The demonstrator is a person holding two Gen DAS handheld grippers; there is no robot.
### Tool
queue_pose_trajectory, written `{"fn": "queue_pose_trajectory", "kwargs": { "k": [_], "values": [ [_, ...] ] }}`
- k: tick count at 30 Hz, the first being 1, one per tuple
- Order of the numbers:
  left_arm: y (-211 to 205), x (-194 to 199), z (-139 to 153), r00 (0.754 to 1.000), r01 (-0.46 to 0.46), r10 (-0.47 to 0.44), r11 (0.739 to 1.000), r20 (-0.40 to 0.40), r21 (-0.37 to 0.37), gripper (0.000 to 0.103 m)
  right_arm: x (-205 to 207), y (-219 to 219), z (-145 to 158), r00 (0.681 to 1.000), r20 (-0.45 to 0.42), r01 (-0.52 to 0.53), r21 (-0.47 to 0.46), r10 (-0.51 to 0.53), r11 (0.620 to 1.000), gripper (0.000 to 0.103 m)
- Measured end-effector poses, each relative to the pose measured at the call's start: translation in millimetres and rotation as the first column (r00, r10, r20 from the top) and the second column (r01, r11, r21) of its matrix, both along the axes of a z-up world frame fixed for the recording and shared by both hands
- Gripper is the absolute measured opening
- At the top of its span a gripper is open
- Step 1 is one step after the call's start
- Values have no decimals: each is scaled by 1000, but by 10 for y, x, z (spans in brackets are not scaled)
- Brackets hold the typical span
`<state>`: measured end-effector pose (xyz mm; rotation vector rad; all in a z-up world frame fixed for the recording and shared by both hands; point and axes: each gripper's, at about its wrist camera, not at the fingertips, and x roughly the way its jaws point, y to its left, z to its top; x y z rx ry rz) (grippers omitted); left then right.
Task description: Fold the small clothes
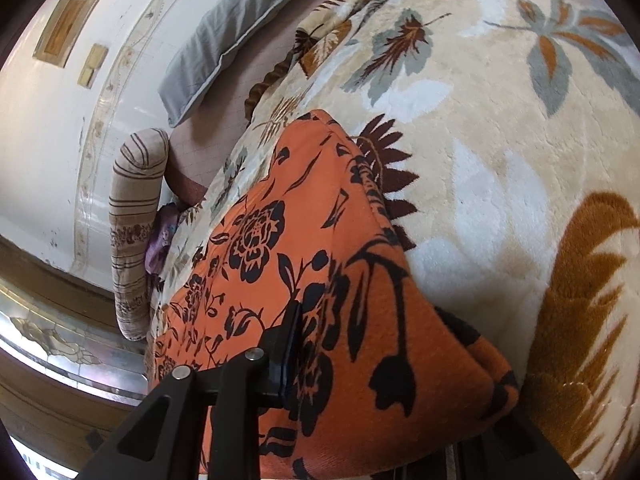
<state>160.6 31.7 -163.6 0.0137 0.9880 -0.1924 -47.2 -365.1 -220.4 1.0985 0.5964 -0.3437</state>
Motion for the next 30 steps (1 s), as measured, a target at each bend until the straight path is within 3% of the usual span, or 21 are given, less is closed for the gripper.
{"fn": "queue_pose_trajectory", "kwargs": {
  "k": [5,9,13,18,23,27,30],
  "values": [
    [155,282,55,999,-6,1,995,47,98,99,55,94,205,999,-28,-24,-123,20,992,21],
    [100,321,-230,999,49,-46,987,-24,155,99,55,173,490,1000,10,-22,-178,24,984,20],
    [290,400,-69,1000,21,-21,999,-10,50,99,241,448,915,995,44,-78,-257,92,963,20],
    [526,469,-77,998,-64,65,996,-24,63,99,616,1050,1304,971,54,-198,-364,233,910,20],
    [748,474,-90,995,-97,99,992,-22,83,99,1085,1729,1273,923,55,-345,-322,381,882,20],
    [935,495,-103,992,-121,123,989,-9,88,99,1460,2298,992,864,17,-486,-235,504,842,20],
    [1033,501,-107,991,-128,129,990,-18,60,99,1720,2712,665,812,-64,-583,-133,580,802,27]
  ]
}}
